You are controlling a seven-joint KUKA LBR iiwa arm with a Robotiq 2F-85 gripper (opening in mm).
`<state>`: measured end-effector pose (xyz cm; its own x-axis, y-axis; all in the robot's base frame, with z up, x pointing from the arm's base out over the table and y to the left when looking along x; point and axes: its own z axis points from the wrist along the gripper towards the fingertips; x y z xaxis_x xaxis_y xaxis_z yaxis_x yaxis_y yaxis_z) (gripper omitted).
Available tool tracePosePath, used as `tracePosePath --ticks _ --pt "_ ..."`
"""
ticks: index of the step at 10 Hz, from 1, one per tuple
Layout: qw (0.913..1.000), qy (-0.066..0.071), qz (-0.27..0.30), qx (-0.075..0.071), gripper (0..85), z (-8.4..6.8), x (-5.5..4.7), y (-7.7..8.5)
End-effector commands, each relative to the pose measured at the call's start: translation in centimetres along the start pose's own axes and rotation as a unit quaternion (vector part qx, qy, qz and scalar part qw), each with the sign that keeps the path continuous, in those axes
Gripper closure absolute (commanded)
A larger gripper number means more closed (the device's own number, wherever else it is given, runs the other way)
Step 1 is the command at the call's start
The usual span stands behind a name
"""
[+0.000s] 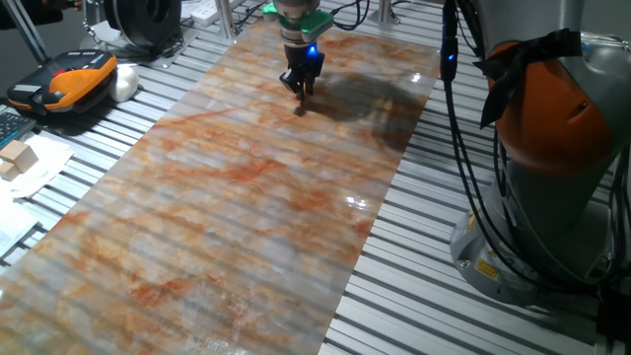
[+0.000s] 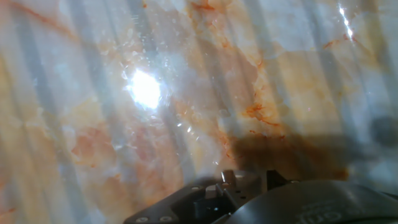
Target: Pick up the small block on the left and move it to the right
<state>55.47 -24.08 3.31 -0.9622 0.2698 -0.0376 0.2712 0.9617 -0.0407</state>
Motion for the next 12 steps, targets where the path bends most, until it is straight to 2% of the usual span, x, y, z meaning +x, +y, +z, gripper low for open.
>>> tracePosePath --ticks 1,5,8,12 --pt "1.0000 0.000 0.000 -0.001 51.0 0.14 -0.02 0.01" --pt "1.0000 0.000 -0.002 -0.003 51.0 0.25 -0.03 0.02" --pt "0.9999 0.001 -0.002 -0.010 51.0 0.33 -0.05 0.03" --pt "0.9999 0.000 -0.005 -0.009 51.0 0.50 0.02 0.09"
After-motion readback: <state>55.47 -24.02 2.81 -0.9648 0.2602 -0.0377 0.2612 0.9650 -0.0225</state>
